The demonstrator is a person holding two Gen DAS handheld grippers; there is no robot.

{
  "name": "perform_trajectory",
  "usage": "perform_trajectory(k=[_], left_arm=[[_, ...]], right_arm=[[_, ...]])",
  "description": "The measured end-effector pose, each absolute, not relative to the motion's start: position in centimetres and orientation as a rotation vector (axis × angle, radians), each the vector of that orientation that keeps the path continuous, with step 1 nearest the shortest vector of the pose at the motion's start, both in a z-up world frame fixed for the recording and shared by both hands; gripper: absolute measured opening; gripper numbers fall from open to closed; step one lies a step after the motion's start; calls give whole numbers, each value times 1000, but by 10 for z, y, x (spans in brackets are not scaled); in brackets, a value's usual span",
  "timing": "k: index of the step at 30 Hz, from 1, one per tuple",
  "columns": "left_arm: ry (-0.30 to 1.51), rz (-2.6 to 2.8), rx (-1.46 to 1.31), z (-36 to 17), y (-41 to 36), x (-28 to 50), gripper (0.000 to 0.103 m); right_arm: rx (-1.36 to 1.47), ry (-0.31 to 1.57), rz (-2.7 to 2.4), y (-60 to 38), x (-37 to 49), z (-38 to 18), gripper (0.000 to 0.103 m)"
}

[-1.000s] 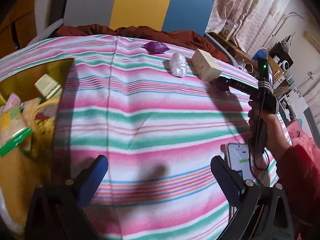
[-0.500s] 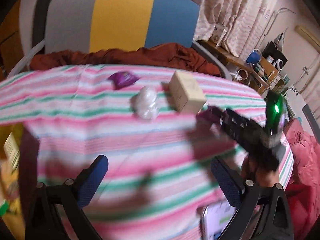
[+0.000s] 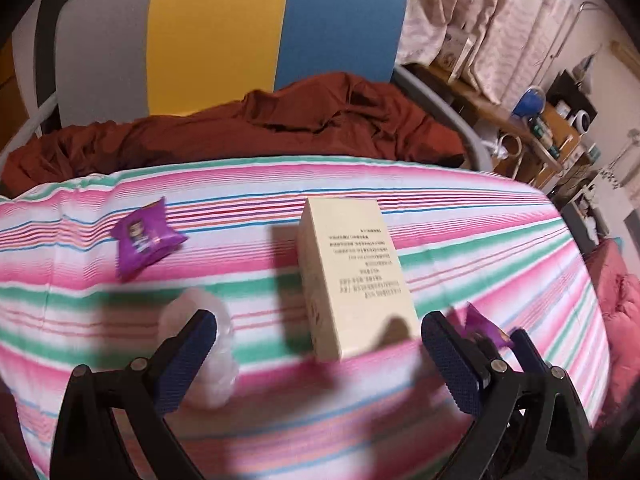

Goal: Organize objects
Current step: 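Grasp the cream box with the left tool while the right tool holds the packet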

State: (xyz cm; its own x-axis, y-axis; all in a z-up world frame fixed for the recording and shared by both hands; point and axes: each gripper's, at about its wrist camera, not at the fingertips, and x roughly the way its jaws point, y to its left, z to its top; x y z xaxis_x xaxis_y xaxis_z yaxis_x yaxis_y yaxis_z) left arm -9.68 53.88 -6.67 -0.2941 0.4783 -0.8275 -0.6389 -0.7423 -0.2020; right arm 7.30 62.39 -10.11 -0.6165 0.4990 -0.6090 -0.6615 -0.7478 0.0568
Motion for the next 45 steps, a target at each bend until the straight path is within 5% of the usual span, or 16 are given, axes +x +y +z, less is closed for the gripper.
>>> perform_trajectory(k=[12, 16, 18, 33, 45], left_arm=[[383, 2118, -1237, -98, 579, -105, 102], [400, 2158, -1219, -102, 575, -110, 59], [425, 2174, -1181, -101, 571, -109, 51], [109, 2243, -1029, -91, 464, -81, 51], [41, 2257, -931, -78, 380, -41, 51]], right_arm=[[-756, 367, 2307, 623, 75, -104, 45], [-760, 370, 2310, 624, 75, -104, 45], [-766, 365, 2313, 623, 74, -104, 45], [-709, 287, 2403, 607, 76, -94, 45], [-750, 302, 2523, 582, 67, -61, 45]])
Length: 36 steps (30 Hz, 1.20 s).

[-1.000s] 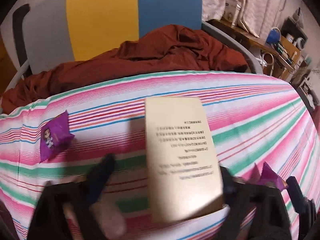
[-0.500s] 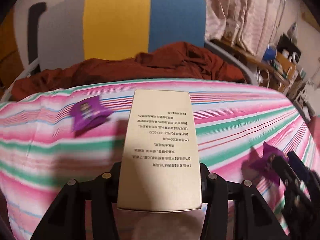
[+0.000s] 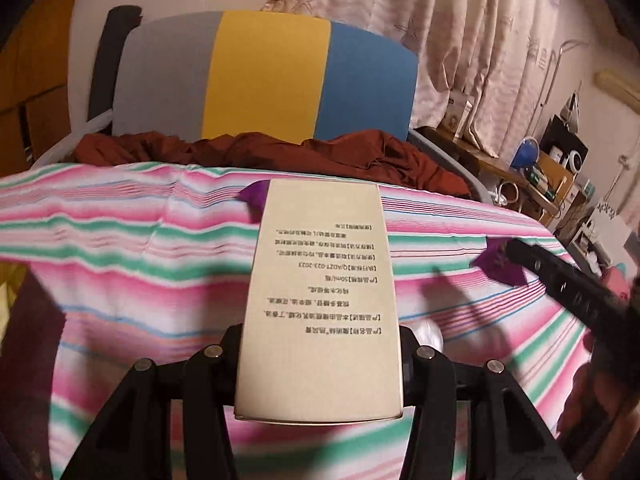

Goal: Organize objects
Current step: 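Grasp the cream box with the left tool while the right tool holds the packet, then carry box and purple packet to the gold tray and release both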

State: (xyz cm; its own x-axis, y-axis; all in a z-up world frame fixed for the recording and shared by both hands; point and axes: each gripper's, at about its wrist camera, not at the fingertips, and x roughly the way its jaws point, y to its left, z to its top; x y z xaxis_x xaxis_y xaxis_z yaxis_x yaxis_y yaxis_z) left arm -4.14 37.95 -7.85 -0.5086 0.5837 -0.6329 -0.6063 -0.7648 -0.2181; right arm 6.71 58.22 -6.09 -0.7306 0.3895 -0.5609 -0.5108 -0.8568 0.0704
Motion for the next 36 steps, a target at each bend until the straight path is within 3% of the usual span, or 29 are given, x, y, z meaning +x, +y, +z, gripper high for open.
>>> perform_trajectory(k=[6, 22, 30, 36], left_arm=[[3, 2249, -956, -79, 347, -36, 51], [-160, 2317, -873, -27, 215, -10, 51], [-270, 2435, -888, -14, 122, -18, 51], [-340, 2511, -985, -33, 71, -28, 51]], right_arm=[[-714, 290, 2611, 545, 60, -32, 45], [-768, 533, 2861, 431, 22, -21, 45], [-794, 477, 3013, 358, -4, -9, 45], [-826, 512, 3046, 334, -12, -10, 45]])
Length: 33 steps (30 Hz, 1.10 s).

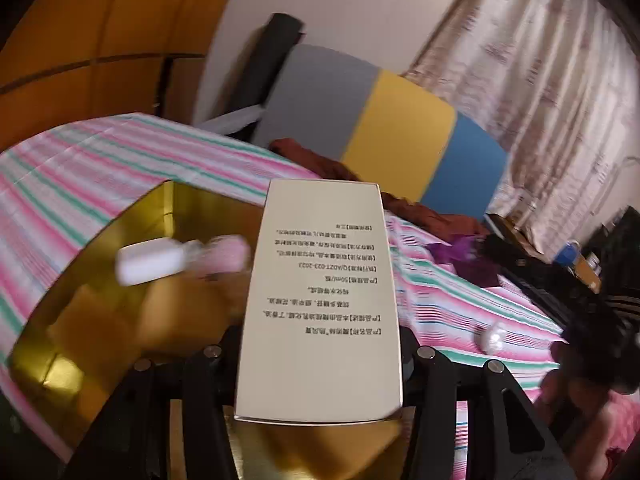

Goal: Organize objects
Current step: 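Carry box and purple packet to the gold tray and release both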

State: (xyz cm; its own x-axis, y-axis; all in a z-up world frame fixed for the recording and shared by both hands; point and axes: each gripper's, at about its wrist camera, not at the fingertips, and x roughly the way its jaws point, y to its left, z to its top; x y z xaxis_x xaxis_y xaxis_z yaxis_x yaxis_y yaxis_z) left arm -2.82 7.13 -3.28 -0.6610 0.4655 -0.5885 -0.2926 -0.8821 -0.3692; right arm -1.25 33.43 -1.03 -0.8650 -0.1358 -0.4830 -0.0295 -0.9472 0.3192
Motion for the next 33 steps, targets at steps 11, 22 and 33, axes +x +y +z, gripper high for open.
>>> perform_trajectory(k=[11, 22, 33], left_arm=[[-378, 2511, -1134, -64, 37, -35, 71], [-392, 2574, -1000, -50, 15, -13, 103], [-467, 2581, -999, -44, -11, -8, 103]], right_arm=[[855, -401, -2864, 297, -35, -10, 45], [1023, -276, -2739, 255, -91, -22, 45], [1266, -103, -2636, 219, -158, -52, 46]])
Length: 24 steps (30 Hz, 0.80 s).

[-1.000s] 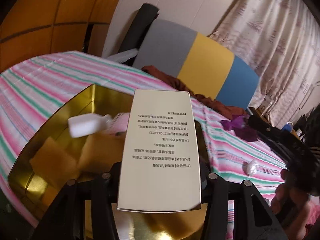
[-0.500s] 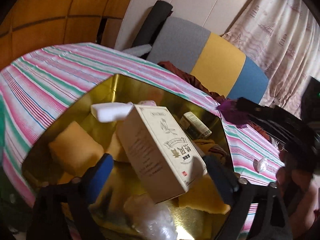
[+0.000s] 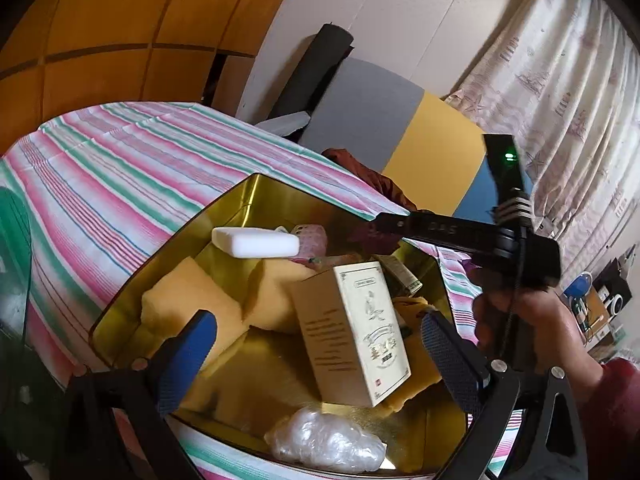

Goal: Organize objects
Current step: 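Carry box and purple packet to the gold tray and release both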

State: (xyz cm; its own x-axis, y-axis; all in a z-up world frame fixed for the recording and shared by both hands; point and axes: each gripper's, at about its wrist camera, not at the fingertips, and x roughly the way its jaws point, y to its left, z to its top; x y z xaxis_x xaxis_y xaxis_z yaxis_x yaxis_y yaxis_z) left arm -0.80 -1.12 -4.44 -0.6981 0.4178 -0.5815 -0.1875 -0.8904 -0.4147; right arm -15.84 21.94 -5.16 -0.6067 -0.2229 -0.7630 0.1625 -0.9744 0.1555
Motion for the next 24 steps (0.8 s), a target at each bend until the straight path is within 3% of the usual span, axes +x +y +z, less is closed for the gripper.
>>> perform_trajectory(k=[7, 19, 24], left_arm=[[-501, 2581, -1009, -46, -15, -8, 103], [-439, 2570, -974, -31, 13, 0, 103], [-396, 2537, -965, -24, 38, 4, 103]], right_arm=[[1348, -227, -2644, 229, -173, -66, 51], [1183, -328, -2846, 281, -131, -31, 51], [1215, -285, -2963, 318, -106, -27, 51]])
